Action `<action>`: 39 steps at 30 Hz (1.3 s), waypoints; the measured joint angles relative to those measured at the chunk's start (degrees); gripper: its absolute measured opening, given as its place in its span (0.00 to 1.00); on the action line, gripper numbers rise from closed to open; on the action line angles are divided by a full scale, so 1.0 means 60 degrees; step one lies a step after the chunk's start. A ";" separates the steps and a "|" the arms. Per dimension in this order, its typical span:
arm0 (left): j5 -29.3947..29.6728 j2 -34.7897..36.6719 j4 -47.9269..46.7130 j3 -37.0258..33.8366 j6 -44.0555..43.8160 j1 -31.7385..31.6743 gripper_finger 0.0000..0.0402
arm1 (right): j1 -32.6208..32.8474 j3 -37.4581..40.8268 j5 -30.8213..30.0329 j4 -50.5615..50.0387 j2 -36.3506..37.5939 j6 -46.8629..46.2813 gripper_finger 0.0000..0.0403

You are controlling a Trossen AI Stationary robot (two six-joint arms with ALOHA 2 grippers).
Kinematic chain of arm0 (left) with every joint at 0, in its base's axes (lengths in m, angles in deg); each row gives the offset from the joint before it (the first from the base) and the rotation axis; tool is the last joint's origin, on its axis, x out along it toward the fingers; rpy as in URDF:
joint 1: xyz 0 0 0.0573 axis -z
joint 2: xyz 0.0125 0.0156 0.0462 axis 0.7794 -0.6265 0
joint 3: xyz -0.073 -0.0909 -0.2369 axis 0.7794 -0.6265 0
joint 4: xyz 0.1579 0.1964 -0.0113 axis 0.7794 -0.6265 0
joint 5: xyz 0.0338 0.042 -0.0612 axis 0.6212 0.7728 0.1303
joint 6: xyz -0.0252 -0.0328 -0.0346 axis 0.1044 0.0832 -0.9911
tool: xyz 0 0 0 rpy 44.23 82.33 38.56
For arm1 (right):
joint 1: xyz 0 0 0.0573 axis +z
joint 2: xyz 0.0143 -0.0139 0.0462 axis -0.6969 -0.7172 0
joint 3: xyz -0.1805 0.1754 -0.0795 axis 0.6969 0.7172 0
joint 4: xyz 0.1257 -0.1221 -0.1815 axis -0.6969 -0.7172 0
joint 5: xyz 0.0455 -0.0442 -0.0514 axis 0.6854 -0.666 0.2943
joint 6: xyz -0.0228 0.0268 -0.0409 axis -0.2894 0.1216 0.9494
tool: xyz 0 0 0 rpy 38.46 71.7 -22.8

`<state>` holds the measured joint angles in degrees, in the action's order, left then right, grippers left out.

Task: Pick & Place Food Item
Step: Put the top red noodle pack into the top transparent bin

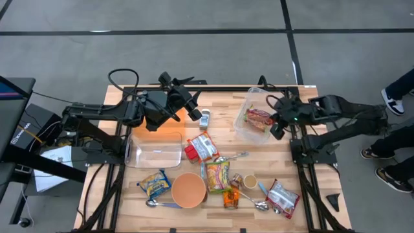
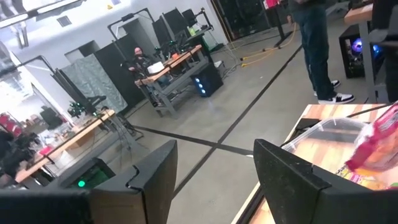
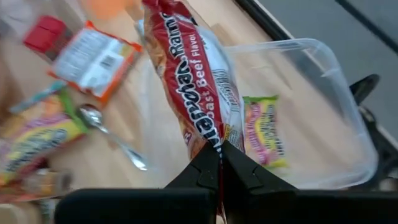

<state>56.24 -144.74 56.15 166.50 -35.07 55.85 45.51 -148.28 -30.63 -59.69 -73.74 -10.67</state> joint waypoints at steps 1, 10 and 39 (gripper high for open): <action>0.0000 0.0000 0.0000 0.0000 -0.0129 0.0000 0.51 | -0.0198 0.0000 0.0007 0.0003 -0.0095 0.0240 0.00; 0.0003 0.0000 -0.0007 0.0000 -0.0273 -0.0004 0.51 | -0.1278 0.0000 -0.0386 -0.0202 -0.1128 0.1215 0.00; 0.0003 -0.0004 -0.0113 0.0000 -0.0269 -0.0004 0.51 | -0.1852 0.2561 -0.0944 0.1952 -0.1139 0.1117 0.00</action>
<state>56.26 -144.76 55.48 166.50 -36.68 55.83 34.40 -132.91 -36.29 -47.98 -80.58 -3.97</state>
